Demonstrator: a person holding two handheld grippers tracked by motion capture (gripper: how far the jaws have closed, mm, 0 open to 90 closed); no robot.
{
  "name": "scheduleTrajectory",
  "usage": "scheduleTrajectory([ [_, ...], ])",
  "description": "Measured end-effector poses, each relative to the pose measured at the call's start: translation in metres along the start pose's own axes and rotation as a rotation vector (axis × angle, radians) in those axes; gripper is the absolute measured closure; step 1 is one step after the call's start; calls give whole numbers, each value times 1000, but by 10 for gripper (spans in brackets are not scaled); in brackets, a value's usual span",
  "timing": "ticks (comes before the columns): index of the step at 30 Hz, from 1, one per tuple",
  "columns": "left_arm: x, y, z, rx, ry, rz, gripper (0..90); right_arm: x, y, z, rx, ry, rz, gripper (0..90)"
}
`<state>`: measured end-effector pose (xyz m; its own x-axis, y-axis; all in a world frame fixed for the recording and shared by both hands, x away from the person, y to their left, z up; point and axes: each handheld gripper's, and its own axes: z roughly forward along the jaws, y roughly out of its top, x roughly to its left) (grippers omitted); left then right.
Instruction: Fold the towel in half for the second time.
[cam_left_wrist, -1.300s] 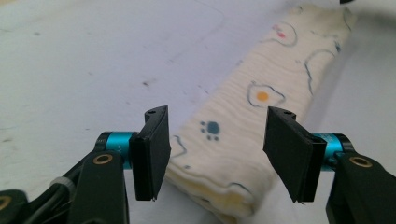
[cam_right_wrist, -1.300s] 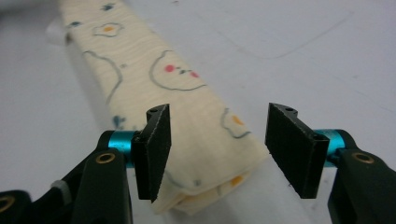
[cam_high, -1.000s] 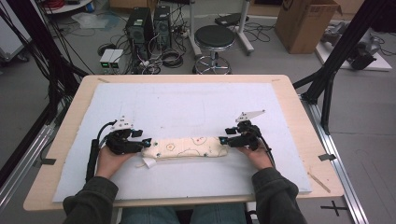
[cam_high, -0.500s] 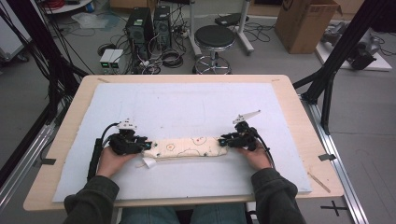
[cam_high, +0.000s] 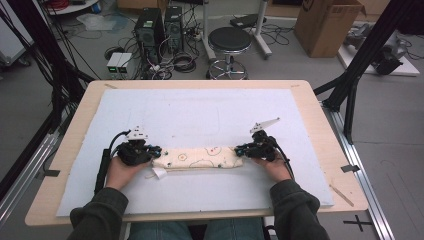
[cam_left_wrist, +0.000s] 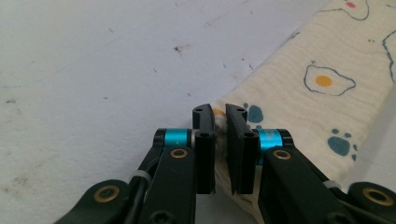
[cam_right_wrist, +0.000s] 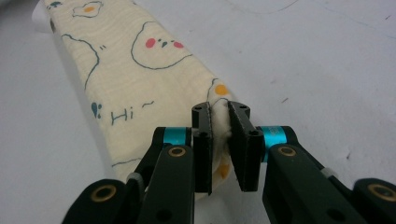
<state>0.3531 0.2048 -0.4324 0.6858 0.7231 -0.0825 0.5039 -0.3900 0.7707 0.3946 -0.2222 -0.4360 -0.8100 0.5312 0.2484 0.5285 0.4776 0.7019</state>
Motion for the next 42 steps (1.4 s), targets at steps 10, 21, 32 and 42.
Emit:
scheduleTrajectory([
  [10,4,9,0,-27,27,-11,824,-1,9,-5,-13,-16,-8,807],
  [21,18,28,9,-52,72,-51,823,-15,28,-8,-47,-75,26,807],
  [32,28,33,24,-74,103,-89,822,-35,39,2,-67,-133,62,807],
  [42,35,30,31,-82,93,-116,773,-42,36,9,-62,-133,98,783],
])
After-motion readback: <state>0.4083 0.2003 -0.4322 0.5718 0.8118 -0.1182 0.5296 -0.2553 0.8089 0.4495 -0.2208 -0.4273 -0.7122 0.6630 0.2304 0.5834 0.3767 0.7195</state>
